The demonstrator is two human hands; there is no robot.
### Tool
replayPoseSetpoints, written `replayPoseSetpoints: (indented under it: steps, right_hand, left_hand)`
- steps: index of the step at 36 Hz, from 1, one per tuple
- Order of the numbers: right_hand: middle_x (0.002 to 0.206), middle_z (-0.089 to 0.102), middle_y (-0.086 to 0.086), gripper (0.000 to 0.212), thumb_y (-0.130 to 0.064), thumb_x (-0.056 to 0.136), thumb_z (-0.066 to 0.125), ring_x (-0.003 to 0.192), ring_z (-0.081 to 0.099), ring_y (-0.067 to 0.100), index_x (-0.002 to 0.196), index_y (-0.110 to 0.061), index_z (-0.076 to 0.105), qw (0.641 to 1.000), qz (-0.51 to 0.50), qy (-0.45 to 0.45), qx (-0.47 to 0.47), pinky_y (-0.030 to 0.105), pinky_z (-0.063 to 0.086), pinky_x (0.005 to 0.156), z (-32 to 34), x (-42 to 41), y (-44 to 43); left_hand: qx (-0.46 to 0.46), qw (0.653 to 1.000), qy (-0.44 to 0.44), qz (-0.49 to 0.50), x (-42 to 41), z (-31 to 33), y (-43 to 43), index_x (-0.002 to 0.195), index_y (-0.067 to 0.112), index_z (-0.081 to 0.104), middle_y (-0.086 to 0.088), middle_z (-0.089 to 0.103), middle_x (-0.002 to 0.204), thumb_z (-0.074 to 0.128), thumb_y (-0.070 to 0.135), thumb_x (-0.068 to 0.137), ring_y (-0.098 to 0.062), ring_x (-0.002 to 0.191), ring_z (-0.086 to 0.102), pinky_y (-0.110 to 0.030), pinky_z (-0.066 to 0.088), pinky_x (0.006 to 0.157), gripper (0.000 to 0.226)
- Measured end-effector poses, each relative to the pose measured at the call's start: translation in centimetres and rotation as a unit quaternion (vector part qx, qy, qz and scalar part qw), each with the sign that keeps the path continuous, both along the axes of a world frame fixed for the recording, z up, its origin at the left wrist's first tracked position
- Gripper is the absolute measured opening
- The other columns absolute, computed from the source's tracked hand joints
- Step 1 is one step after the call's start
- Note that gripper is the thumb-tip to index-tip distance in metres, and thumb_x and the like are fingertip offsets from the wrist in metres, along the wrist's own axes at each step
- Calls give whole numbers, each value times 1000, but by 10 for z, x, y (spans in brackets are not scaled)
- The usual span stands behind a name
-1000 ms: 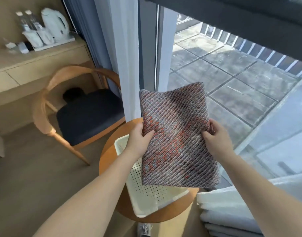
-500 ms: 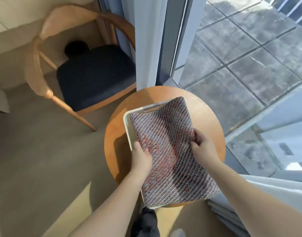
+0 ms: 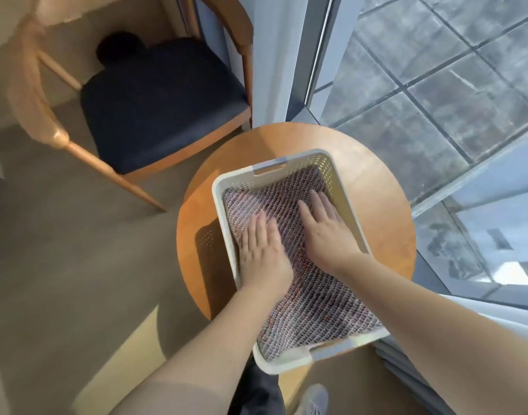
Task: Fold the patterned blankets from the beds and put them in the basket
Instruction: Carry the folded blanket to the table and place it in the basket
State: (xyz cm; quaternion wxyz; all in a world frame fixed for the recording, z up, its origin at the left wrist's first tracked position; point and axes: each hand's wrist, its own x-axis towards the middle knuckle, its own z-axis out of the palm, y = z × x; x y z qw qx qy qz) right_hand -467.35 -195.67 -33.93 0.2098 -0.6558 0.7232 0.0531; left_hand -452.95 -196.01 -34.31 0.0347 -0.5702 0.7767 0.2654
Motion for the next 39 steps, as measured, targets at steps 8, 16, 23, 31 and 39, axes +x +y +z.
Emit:
replayPoseSetpoints:
  steps: [8, 16, 23, 31, 39]
  right_hand:
    - [157, -22, 15, 68, -46, 99, 7, 145, -22, 28, 150, -4, -10, 990, 75, 117, 28, 40, -12, 118, -69, -12, -25]
    - [157, -20, 14, 71, -50, 98, 3, 145, -20, 25, 148, -3, -12, 994, 57, 96, 13, 38, -15, 116, -80, -13, -6]
    - [153, -24, 13, 79, -60, 96, 1, 142, -24, 23, 150, -3, -4, 986, 147, 70, 40, 40, -15, 115, -64, -18, 69]
    - [155, -24, 14, 76, -56, 96, 2, 144, -23, 28, 149, -3, -9, 980, 155, 101, 67, 42, -15, 117, -73, -20, 74]
    - [130, 58, 14, 41, -30, 94, 43, 125, 50, 34, 126, -7, 55, 995, 90, -6, -48, 45, 28, 113, -20, -17, 76]
  left_hand:
    - [16, 992, -126, -10, -5, -59, 4, 149, 7, -11, -16, -18, 156, 10, 46, 98, -29, 144, -20, -45, -13, 117, 67]
    - [-11, 993, -120, 20, -8, -74, 13, 149, 5, -7, -16, -12, 158, 11, 42, 99, -27, 146, -13, -44, -9, 118, 65]
    - [-20, 993, -113, 24, 2, -58, 67, 150, 3, 4, -15, 0, 159, 11, 41, 94, -27, 147, -2, -44, -7, 117, 68]
    - [5, 992, -122, 37, -4, -68, 67, 149, 5, -6, -13, -8, 159, 8, 41, 96, -25, 146, -10, -43, -11, 117, 65]
    - [72, 990, 26, 116, -7, -4, 49, 150, 13, 14, -4, 15, 159, 24, 38, 101, -19, 145, 11, -36, 12, 119, 56]
